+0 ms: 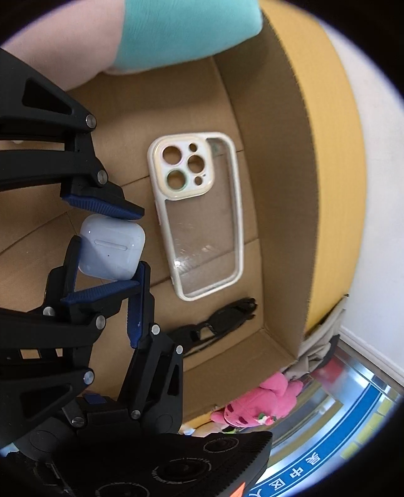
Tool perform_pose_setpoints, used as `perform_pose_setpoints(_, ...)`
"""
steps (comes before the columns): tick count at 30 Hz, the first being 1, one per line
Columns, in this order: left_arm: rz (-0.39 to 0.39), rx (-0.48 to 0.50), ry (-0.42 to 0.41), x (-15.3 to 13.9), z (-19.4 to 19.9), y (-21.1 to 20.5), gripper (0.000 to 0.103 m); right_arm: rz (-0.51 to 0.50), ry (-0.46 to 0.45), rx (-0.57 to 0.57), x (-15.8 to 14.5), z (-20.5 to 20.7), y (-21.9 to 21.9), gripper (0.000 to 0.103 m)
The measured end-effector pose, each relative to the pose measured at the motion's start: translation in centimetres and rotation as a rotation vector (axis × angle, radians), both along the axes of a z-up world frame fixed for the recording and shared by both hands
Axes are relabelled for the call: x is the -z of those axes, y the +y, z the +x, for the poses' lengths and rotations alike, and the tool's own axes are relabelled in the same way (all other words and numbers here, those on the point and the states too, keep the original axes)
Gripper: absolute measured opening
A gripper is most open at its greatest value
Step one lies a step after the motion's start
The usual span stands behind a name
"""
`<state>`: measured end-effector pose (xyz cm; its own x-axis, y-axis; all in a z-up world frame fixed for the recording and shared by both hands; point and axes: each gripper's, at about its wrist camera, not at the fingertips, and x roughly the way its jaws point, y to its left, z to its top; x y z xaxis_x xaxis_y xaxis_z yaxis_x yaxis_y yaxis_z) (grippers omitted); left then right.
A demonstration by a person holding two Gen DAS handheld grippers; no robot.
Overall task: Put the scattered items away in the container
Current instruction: 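Open both grippers to drop the earbud case into the box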
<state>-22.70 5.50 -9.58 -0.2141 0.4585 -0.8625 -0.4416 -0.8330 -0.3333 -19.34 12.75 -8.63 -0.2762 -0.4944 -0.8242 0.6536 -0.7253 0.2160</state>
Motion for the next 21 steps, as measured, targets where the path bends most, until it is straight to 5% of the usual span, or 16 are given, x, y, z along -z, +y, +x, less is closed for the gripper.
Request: perform_pose_setpoints(21, -0.003, -0.024, -0.049, 1.6, -0.4, 0.1, 0.041, -0.034, -0.055, 0.025, 0.8, 0.3, 1.1, 0.049)
